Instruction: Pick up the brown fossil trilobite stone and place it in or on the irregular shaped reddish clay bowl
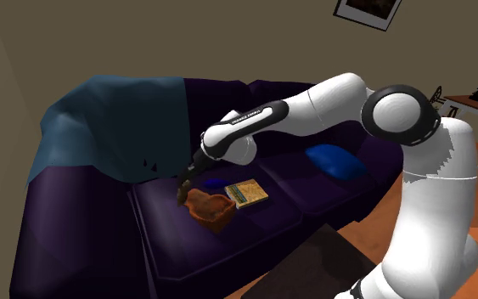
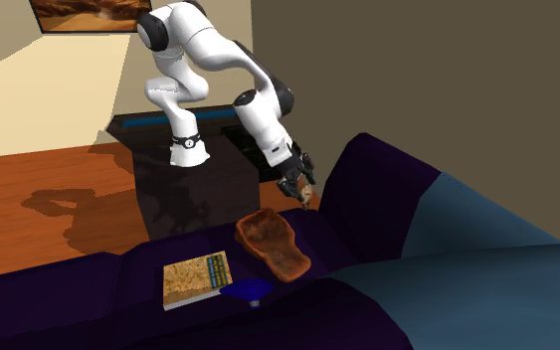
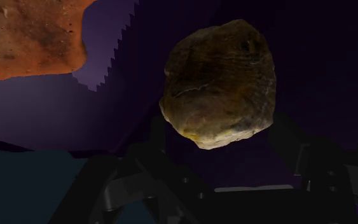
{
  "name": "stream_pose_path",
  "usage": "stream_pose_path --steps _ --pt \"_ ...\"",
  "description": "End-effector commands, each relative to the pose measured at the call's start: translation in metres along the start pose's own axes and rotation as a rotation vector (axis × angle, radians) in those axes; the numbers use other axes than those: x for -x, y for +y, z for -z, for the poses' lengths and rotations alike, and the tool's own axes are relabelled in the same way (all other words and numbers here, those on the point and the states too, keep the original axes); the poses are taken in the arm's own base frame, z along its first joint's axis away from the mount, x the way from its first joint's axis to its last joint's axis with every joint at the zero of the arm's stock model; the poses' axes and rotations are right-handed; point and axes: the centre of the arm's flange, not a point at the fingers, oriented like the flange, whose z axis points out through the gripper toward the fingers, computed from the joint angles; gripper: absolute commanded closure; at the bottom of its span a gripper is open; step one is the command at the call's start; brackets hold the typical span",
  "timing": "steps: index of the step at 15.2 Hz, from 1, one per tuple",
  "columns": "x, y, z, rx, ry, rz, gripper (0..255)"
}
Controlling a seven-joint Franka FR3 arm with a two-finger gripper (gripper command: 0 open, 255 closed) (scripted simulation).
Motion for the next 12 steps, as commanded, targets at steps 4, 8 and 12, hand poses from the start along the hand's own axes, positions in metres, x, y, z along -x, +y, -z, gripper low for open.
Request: stream_pose_path --steps 4,8,12 --pt "0.009 0.057 0.036 -0.001 0.001 0.002 255" --pt "0.017 0.094 0.052 -0.001 0.001 0.002 255" --pt "0.025 0.102 0.034 -0.001 0.001 0.002 255"
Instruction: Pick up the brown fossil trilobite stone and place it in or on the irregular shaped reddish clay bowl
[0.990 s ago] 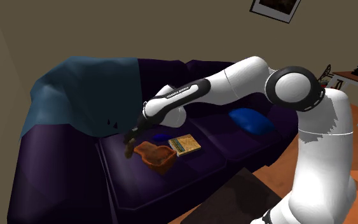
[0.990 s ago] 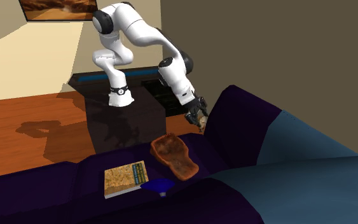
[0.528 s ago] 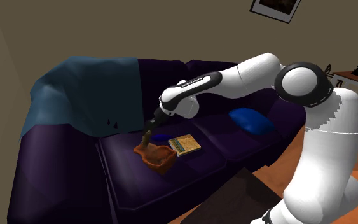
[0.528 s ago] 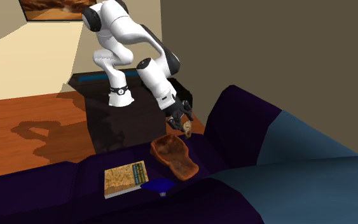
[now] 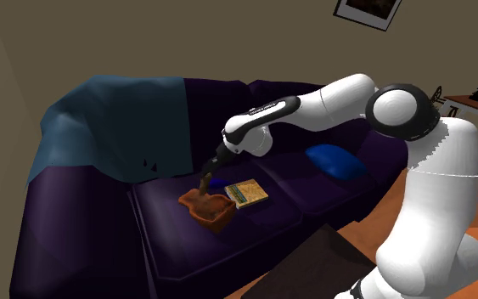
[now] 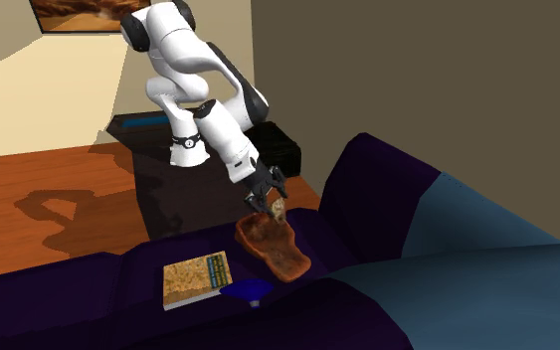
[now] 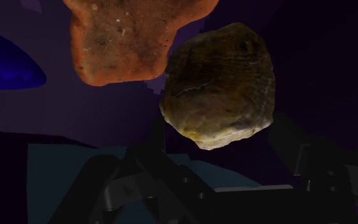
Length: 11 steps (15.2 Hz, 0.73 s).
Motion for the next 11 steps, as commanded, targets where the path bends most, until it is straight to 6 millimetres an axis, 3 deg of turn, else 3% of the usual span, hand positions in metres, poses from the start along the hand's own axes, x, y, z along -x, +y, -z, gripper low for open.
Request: stream_pose_path --steps 1,11 --pt "0.004 0.004 -0.009 0.000 0.000 0.001 255" --pt "0.024 0.023 -0.054 0.000 0.000 0.001 255"
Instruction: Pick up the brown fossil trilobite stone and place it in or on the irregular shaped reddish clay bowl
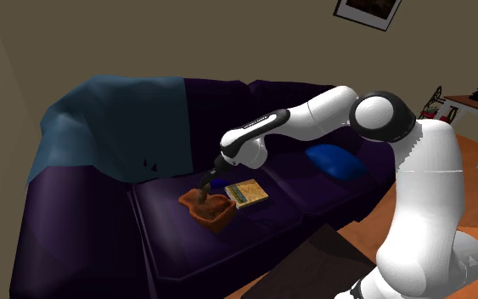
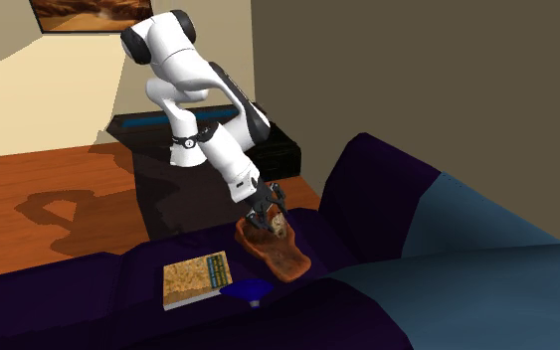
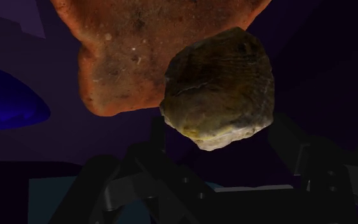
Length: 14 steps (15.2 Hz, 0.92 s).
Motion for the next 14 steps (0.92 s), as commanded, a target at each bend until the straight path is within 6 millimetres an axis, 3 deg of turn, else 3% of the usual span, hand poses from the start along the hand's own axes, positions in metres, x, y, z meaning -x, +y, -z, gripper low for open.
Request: stream_pose_path --steps 1,8,9,14 --pt "0.0029 0.0032 -0.0074 0.000 0.000 0.000 255" --pt "0.0029 0.0032 -0.0074 0.000 0.000 0.000 255" --pt "0.0029 0.0032 -0.0075 0.000 0.000 0.000 0" --pt "0.0029 0.0032 -0.0075 0.000 0.000 0.000 0"
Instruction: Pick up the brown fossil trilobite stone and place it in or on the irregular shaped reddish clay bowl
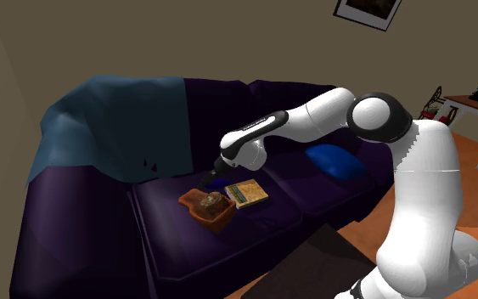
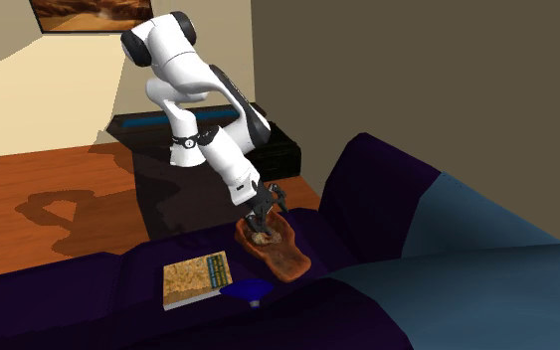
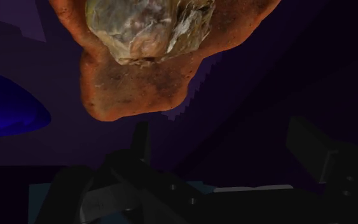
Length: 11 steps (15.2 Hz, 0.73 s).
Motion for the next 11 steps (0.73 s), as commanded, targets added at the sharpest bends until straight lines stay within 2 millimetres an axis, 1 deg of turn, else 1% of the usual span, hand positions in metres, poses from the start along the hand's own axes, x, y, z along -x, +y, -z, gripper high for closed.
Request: stream_pose_path --steps 1,4,11 --pt "0.000 0.000 0.013 0.000 0.000 0.000 0" --pt "0.000 0.000 0.050 0.000 0.000 0.000 0" --pt "0.000 0.000 0.050 0.000 0.000 0.000 0"
